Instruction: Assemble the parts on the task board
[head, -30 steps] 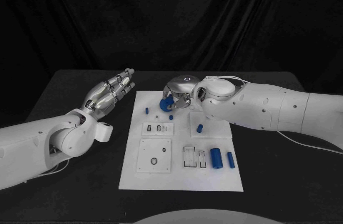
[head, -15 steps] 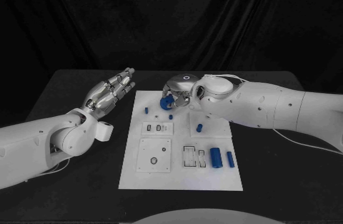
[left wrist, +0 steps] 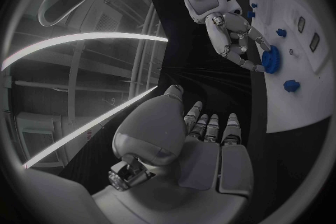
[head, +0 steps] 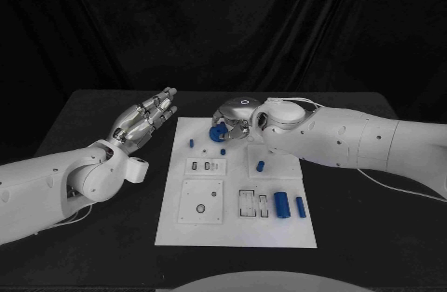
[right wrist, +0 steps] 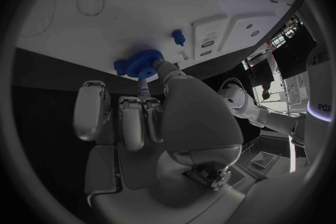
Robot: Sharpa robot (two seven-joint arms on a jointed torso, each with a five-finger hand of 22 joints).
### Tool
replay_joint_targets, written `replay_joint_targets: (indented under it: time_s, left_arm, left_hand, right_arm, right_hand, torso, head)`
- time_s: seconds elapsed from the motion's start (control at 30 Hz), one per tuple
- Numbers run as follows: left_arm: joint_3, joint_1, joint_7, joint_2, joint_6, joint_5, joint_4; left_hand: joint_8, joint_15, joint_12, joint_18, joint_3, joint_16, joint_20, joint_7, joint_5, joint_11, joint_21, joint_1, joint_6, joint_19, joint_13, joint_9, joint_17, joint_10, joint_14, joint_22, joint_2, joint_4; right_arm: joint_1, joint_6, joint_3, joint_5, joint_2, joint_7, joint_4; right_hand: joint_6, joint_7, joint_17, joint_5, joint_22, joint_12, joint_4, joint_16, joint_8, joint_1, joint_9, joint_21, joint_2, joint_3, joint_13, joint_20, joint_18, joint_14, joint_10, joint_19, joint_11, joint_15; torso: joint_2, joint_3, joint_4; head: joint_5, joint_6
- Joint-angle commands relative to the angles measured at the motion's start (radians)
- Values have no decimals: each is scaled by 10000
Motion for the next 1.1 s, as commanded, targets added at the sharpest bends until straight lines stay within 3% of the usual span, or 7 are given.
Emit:
replay_joint_targets:
  time_s: [0.03, 0.17, 0.4, 0.57, 0.83, 1.1]
  left_arm:
    - [10, 25, 441, 25, 133, -2, 3]
    - [10, 25, 441, 27, 142, -2, -5]
    - [10, 25, 437, 20, 154, -2, -16]
    - [10, 25, 430, -1, 156, -2, -14]
    - [10, 25, 417, -4, 175, -2, -14]
    - [10, 24, 404, -26, 177, -2, -4]
  left_hand:
    - [56, 64, -66, 151, 40, -37, 44, 45, 52, 57, -35, 76, 13, 8, -10, 13, -10, 2, -22, -12, 3, 5]
    - [56, 66, -66, 152, 43, -37, 47, 46, 53, 58, -35, 77, 11, 8, -10, 12, -10, 2, -22, -12, 4, 3]
    - [55, 70, -66, 153, 48, -37, 53, 49, 56, 61, -35, 80, 7, 8, -10, 12, -10, 2, -22, -12, 6, -2]
    - [55, 70, -66, 153, 48, -37, 53, 49, 56, 61, -35, 80, 7, 8, -10, 12, -10, 2, -22, -12, 6, -2]
    - [59, 79, -66, 156, 64, -37, 65, 58, 64, 72, -35, 86, 23, 8, -10, 14, -10, 2, -22, -12, 16, -12]
    - [63, 83, -66, 158, 79, -37, 76, 73, 68, 89, -35, 91, 31, 8, -10, 16, -10, 2, -22, -12, 25, -19]
  right_arm:
    - [-15, 98, 11, -62, -9, -23, -14]
    - [-15, 100, 12, -62, -37, -45, -22]
    - [-15, 39, 11, -62, -107, -15, 14]
    - [-15, 139, 10, -62, -166, -10, 54]
    - [-16, 463, 9, -62, -237, -77, 31]
    - [-27, 693, 8, -62, -305, -107, 38]
  right_hand:
    - [-184, -10, 2635, -41, 1745, 26, -4, 26, -225, -84, -174, -128, -159, 62, 2632, -7, 44, 1048, 1059, -87, 43, 49]
    - [-495, -36, 2635, 91, 1674, 26, -47, 26, -600, -70, -441, -405, -164, 177, 2632, -21, 95, 1048, 1059, -213, 22, 32]
    - [-661, -87, 2635, 344, 1623, 26, -49, 26, -827, -118, -646, -619, -121, 289, 2632, -38, 131, 1048, 1059, -303, -14, 8]
    - [-650, -66, 2635, 404, 1607, 26, 1, 26, -861, -208, -698, -691, -96, 307, 2632, -43, 143, 1048, 1059, -333, -9, 6]
    - [-484, 79, 2635, 33, 1589, 26, 106, 26, -900, -439, -850, -812, -86, 287, 2632, 1, 150, 1048, 1059, -370, 96, 78]
    - [150, 144, 2635, -17, 1577, 26, 161, 26, -731, -572, -936, -925, -40, 329, 2632, 70, 164, 1048, 1059, -399, 165, 148]
  torso:
    - [-1, 0, 5]
    - [2, 1, -9]
    - [-1, -7, -12]
    - [-1, 0, -12]
    - [-2, 2, -10]
    - [-4, -2, -32]
  head:
    - [-8, -4]
    - [12, 4]
    - [28, -3]
    - [32, -28]
    - [-1, -30]
    - [14, -51]
